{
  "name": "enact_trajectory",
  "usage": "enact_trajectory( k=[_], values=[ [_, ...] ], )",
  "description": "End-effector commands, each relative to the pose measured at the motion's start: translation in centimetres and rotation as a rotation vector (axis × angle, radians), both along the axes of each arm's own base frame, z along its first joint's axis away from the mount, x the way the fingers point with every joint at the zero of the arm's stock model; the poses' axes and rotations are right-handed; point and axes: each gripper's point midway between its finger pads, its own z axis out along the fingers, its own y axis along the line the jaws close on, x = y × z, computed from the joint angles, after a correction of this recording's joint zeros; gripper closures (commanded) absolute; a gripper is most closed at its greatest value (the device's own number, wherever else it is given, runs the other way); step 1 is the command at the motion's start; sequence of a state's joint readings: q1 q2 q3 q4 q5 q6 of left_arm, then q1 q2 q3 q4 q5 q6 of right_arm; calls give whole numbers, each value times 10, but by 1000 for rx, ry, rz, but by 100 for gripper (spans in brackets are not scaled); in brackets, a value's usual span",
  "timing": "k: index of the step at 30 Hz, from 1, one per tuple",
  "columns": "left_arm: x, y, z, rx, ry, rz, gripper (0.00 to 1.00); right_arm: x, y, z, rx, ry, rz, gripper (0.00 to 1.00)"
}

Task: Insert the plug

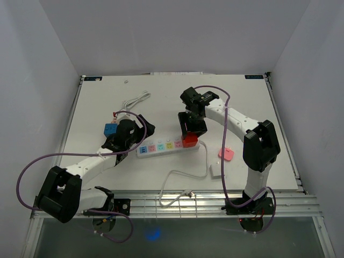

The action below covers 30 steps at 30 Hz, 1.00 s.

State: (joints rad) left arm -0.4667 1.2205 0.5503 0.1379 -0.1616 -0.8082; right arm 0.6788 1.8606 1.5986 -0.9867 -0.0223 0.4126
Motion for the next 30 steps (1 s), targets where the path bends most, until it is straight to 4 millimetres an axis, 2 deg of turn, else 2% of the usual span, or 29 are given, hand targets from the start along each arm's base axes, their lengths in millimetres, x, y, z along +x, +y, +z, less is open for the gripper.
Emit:
enact_trajectory(
  k=[1,16,20,30],
  values=[
    [0,2,-2,12,-11,6,3,0,7,12,49,-22,-4,75],
    [-6,-7,-36,-39,93,0,6,-1,7,31,58,-42,-16,76],
    [-7,-9,-43,-40,114,-7,7,-3,11,30,71,-39,-9,78],
    [-7,-6,-41,-28,97,-1,7,-4,12,16,49,-21,-7,78]
  ],
)
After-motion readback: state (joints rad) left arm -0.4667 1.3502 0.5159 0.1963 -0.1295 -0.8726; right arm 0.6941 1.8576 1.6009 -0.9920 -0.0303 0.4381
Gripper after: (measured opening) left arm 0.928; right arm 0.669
